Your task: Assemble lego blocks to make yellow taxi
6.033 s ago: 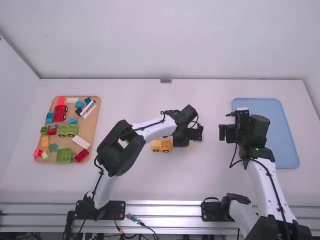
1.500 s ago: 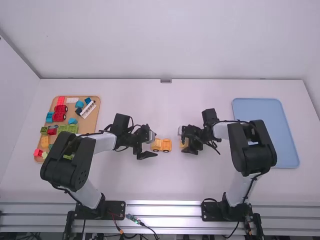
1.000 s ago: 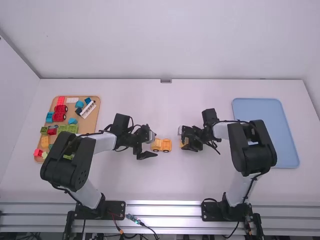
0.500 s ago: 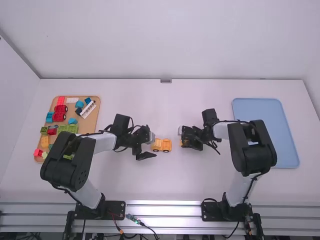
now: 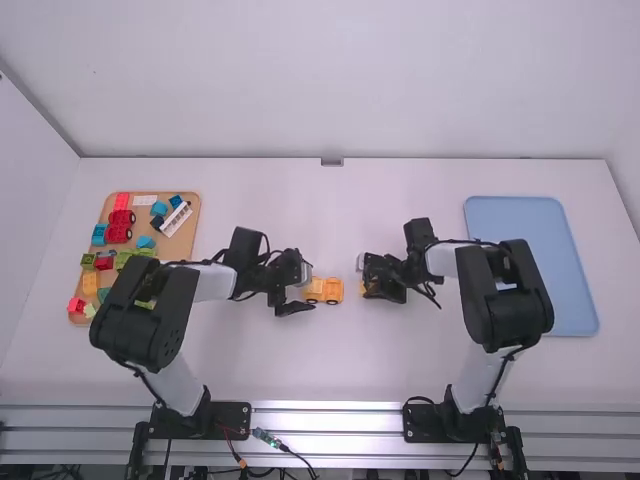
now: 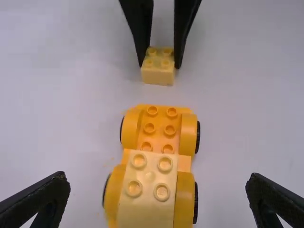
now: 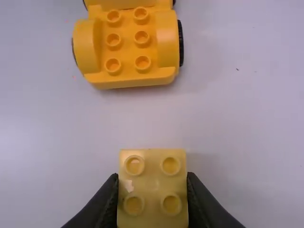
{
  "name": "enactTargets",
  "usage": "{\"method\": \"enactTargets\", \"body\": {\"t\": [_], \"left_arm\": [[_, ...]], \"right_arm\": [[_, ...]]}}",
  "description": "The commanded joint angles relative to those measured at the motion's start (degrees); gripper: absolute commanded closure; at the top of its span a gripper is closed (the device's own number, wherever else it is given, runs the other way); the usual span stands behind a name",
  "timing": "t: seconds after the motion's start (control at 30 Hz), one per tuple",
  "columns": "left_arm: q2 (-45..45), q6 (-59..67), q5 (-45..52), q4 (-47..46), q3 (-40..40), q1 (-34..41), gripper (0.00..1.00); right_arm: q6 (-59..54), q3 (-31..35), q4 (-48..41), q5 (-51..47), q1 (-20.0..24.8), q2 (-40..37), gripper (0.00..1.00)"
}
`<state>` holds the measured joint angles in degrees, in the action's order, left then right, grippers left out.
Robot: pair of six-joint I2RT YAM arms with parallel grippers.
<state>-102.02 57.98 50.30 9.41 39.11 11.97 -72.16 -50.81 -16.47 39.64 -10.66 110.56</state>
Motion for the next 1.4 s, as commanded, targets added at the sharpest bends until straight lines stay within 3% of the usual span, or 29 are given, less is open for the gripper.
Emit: {"method": "enactTargets", "body": {"t": [0.0, 0.1, 0.33, 0.47, 0.6, 0.77, 1.37], "left_arm": [[-2.7, -0.9, 0.2, -1.1, 2.3, 0.4, 0.01], [-5.4, 4.2, 4.2, -2.7, 3.6, -0.1, 0.01], [-8.9, 5.9, 1.9, -2.8, 5.5, 0.1, 0.02], [-10.7, 5.9, 3.4, -2.9, 6.4, 0.1, 0.09], [-11.7, 7.0, 4.5, -2.9, 6.9, 0.1, 0.29], [-11.8, 6.9, 4.3, -2.9, 6.8, 0.2, 0.37], [-11.8, 5.3, 3.9, 0.1, 5.5, 0.3, 0.38]], "right_arm": [[-0.1, -3.6, -3.1, 1.3, 0.1, -0.2, 0.78], [-0.5, -7.2, -8.3, 1.6, 0.1, -0.2, 0.8], [-5.9, -8.5, -11.2, 6.4, 0.1, -0.2, 0.81], [-5.7, -8.5, -11.0, 7.1, 0.0, -0.2, 0.81], [-5.7, -8.5, -11.1, 7.1, 0.0, -0.2, 0.81], [-5.7, -8.5, -11.0, 8.6, -0.2, -0.2, 0.81], [1.9, -8.5, -4.5, 2.9, -9.7, -0.2, 0.87]]}}
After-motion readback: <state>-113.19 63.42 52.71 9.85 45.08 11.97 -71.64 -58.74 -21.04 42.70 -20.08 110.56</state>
